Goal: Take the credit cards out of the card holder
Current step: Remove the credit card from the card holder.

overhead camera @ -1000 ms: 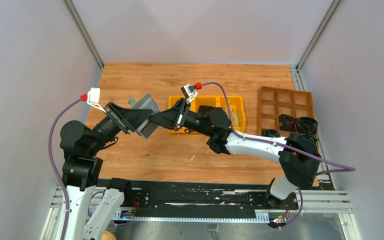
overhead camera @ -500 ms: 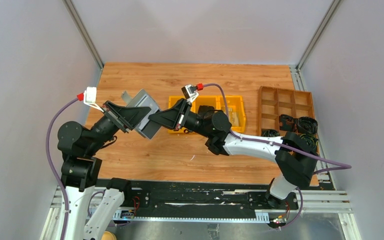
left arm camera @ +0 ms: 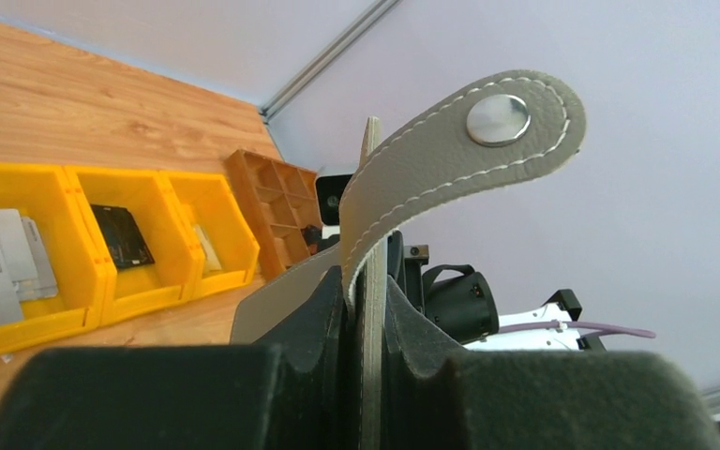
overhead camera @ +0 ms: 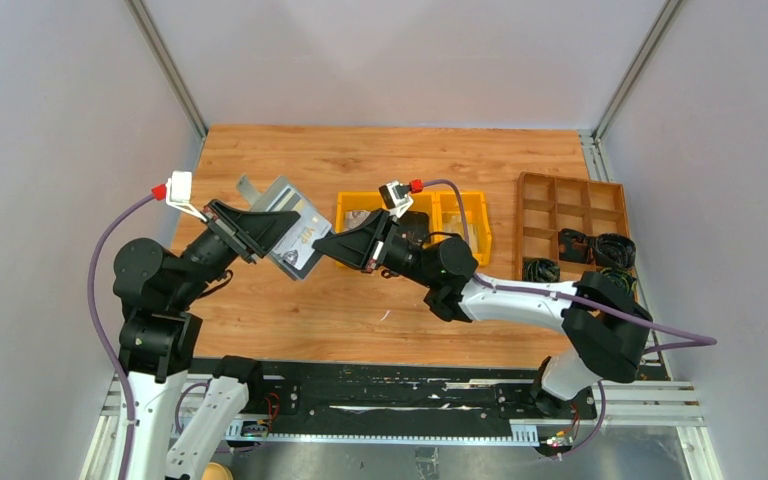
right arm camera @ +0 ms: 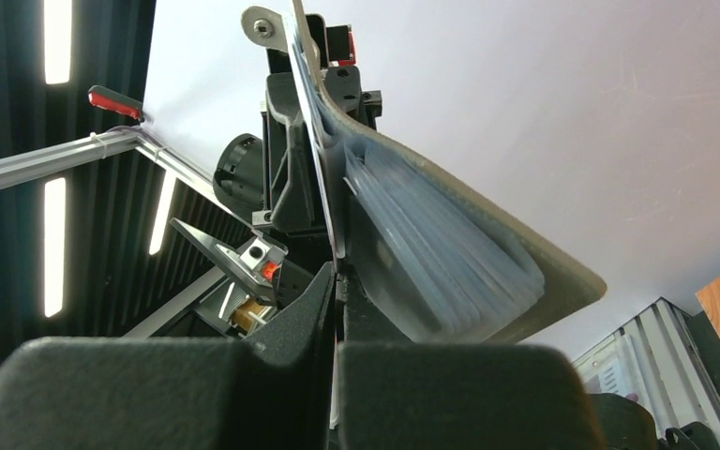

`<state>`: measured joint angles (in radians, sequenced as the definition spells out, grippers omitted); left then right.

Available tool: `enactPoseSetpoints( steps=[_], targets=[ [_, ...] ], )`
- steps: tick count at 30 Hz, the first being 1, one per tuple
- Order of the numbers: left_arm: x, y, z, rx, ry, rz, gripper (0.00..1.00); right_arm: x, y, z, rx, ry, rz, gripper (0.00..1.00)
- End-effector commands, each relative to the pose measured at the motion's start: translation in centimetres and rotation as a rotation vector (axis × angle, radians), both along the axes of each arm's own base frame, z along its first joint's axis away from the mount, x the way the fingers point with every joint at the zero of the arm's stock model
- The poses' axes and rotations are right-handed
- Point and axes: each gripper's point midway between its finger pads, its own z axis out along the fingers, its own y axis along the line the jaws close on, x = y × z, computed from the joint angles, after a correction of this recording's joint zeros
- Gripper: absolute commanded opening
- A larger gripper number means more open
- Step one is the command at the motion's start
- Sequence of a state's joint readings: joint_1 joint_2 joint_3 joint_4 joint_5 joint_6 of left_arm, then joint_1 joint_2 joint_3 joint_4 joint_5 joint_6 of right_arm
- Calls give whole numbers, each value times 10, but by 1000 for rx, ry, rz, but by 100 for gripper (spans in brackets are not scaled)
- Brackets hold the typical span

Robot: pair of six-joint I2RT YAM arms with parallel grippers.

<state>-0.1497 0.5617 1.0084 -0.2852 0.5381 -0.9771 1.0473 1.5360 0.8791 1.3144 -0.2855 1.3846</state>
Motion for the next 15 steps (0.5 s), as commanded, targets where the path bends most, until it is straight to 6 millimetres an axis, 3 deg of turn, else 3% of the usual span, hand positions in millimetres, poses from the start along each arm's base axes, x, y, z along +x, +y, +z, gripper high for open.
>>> enactPoseSetpoints(
  steps=[1,5,11,15],
  targets=[
    [-7,3,32,-16,-107,13,0,-3,-8,9,16,-30,-37,0],
    [-6,3,35,-14,-111,13,0,-6,-6,15,27,-41,-18,0],
    [-10,-2,36,-14,-113,-27,0,-3,3,28,61,-36,6,21],
    [-9,-3,34,-16,-106,-38,0,-3,7,35,91,-33,21,24]
  ],
)
